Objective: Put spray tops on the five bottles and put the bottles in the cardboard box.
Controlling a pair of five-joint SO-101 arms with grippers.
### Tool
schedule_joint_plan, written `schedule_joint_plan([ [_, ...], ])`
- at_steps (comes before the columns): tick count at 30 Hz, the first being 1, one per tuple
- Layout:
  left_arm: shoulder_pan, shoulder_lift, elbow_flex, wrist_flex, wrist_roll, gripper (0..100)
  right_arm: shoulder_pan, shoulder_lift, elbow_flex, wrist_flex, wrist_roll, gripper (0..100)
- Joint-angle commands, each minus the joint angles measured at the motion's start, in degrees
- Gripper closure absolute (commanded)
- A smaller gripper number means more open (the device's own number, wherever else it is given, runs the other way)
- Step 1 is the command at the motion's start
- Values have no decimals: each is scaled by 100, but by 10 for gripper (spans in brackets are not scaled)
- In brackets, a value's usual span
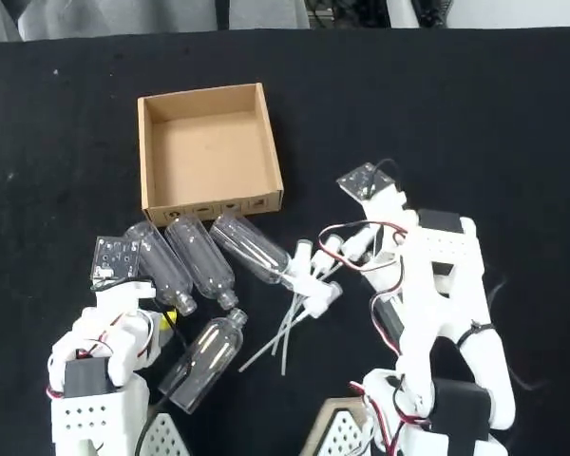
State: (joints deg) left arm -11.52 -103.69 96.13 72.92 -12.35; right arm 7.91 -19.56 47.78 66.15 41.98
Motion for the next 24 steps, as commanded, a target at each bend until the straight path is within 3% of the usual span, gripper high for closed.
schedule_joint_plan([
  [1,-31,-79,127,18,-35,733,97,13,-4,-70,-185,841],
  [10,-31,-79,127,18,-35,733,88,22,4,62,-809,763],
  [24,-31,-79,127,18,-35,733,97,22,224,35,-1116,765],
])
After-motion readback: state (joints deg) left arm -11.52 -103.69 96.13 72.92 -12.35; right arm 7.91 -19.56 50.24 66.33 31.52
